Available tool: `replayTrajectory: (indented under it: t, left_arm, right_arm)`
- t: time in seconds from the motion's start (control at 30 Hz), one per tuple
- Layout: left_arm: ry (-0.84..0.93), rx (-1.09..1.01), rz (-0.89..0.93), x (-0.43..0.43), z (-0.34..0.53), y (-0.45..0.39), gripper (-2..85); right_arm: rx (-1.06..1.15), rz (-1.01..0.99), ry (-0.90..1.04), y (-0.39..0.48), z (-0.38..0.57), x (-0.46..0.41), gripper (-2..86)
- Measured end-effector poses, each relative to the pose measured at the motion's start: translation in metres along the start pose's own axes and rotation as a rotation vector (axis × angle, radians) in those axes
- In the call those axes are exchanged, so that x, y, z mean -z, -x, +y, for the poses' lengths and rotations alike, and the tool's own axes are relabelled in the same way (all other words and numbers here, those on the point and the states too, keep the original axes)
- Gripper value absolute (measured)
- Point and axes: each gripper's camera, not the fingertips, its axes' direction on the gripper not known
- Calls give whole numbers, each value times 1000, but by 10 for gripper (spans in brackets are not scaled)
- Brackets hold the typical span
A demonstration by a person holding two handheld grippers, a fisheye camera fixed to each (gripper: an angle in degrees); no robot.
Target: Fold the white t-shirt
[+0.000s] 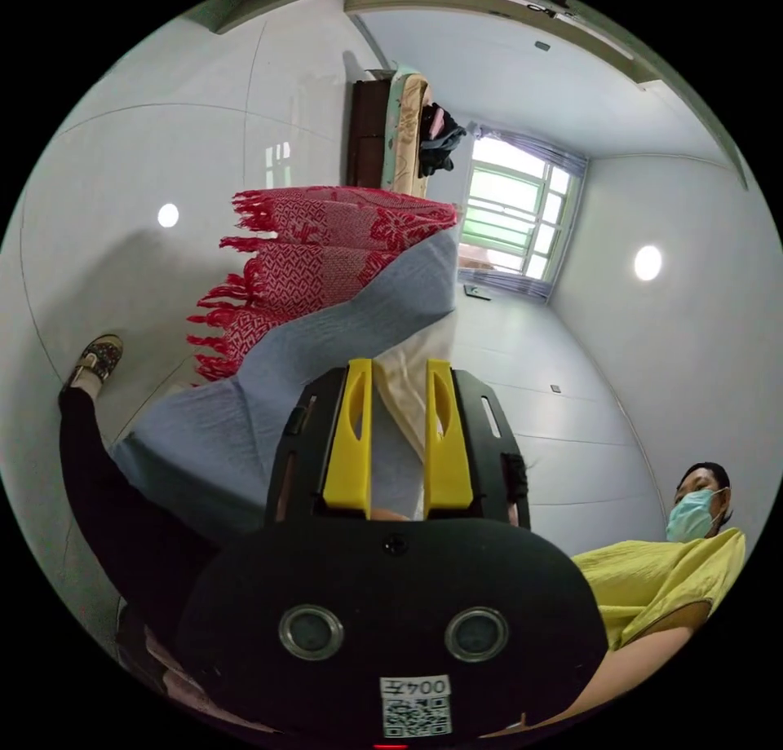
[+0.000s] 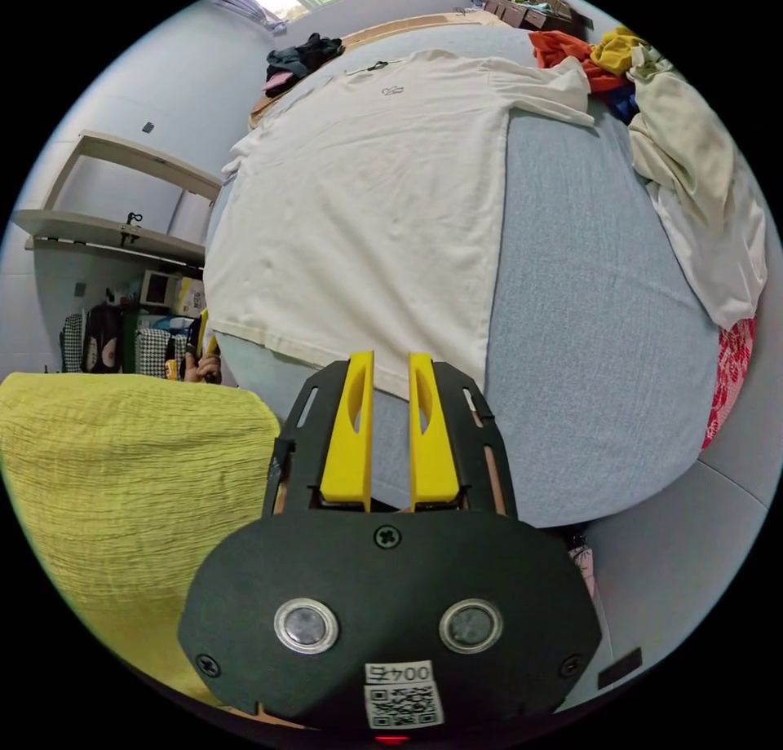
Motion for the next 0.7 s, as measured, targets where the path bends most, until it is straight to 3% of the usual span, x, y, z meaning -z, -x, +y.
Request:
replayTrajectory:
  t: [0.3,0.53,0.7]
  left_arm:
    - [-40,-44,-28,24,-6,-18,29]
    - [45,-246,-295,30,-11,-116,20]
    - [95,-292,-298,14,-16,-144,18]
  right_arm:
    - [-85,14,-15,-37,16,14,76]
    - [-124,61,-1,-67,33,19,93]
    - [-160,23,-18,-84,38,22,97]
